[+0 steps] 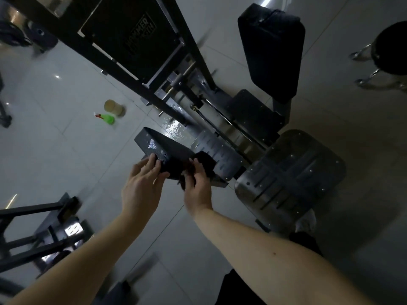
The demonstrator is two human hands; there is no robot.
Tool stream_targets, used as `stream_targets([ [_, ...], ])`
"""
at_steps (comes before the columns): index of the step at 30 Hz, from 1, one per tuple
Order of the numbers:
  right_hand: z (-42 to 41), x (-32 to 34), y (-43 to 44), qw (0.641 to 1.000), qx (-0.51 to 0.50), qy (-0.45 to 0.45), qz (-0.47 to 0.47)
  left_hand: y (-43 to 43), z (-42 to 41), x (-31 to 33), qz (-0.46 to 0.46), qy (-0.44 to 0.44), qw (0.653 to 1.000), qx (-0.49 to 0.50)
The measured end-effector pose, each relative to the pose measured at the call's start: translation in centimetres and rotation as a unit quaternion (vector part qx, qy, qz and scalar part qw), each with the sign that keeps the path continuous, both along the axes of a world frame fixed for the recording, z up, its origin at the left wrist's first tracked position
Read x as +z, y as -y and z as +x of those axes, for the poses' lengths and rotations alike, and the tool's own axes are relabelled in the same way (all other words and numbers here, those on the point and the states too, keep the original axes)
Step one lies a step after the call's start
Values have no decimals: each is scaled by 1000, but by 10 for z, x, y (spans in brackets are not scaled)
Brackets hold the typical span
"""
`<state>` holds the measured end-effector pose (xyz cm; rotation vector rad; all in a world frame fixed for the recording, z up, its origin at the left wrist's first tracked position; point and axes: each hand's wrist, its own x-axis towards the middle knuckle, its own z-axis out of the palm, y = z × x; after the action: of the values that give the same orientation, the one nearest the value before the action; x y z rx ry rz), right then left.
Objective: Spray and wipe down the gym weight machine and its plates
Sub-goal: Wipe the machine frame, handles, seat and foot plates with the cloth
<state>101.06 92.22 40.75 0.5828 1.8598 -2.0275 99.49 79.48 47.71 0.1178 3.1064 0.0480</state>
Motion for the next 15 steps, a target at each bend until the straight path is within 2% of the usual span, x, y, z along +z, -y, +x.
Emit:
stream_targets([
  [7,-9,-43,-24,994,76,-71,-17,-10,2,-5,-17,3,999,28],
  [10,-17,-27,-26,993,87,-80,-15,-9,3,-5,-11,5,999,34],
  [15,-15,-13,-11,976,66,-208,16,-12,4,-3,-18,-16,999,23],
])
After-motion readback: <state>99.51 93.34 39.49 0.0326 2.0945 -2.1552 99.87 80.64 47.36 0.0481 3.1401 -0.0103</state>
